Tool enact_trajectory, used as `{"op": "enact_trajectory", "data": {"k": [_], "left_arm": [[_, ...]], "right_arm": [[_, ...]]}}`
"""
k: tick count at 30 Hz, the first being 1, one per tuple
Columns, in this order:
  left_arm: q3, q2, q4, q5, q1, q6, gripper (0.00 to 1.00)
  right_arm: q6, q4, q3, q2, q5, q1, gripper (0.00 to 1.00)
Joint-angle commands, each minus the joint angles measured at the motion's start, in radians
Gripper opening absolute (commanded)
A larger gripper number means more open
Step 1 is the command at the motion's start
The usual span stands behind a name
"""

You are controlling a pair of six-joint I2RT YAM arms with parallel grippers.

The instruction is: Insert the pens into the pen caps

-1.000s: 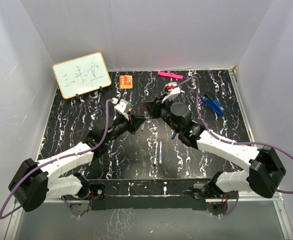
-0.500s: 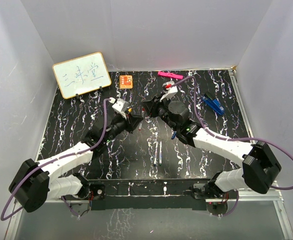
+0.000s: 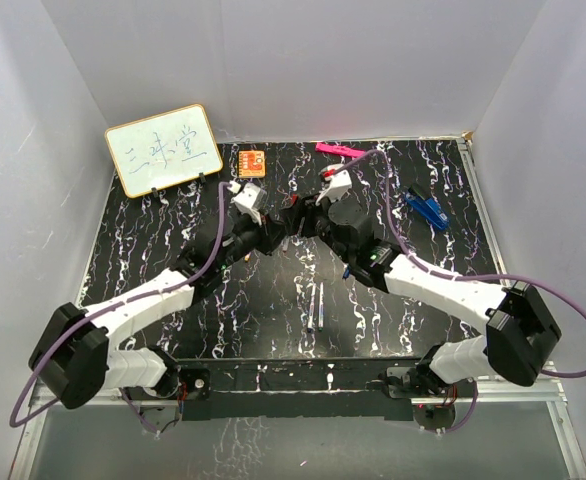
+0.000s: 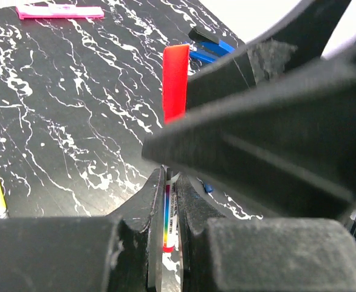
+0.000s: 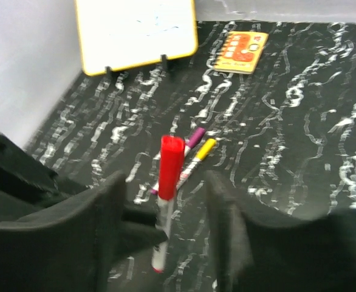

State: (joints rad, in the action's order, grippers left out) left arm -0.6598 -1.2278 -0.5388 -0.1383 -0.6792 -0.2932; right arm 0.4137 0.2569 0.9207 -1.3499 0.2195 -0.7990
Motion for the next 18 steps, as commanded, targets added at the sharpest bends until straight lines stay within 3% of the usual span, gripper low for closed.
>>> {"op": "enact_trajectory", "data": {"k": [1, 7, 10, 18], "left_arm": [[-0.073, -0.049, 0.055, -0.031, 0.014, -0.014, 0.00], [-0.084, -0.129, 0.136, 0.002, 0.014, -0.020, 0.00], [-0.097, -0.149, 0.174, 0.065, 0.017, -0.027, 0.00], [-0.283, -0.330, 0.442, 0.259, 0.034, -0.023, 0.00]], "right_arm": [[-0.076, -0.021, 0.071, 0.054, 0.157, -0.021, 0.65], [-0.143, 0.078, 0.048, 0.153, 0.316, -0.020, 0.81], [-0.157, 0.076, 0.032, 0.181, 0.401, -0.020, 0.97], [-0.143, 0.037, -0.033, 0.214, 0.481, -0.020, 0.97]]}}
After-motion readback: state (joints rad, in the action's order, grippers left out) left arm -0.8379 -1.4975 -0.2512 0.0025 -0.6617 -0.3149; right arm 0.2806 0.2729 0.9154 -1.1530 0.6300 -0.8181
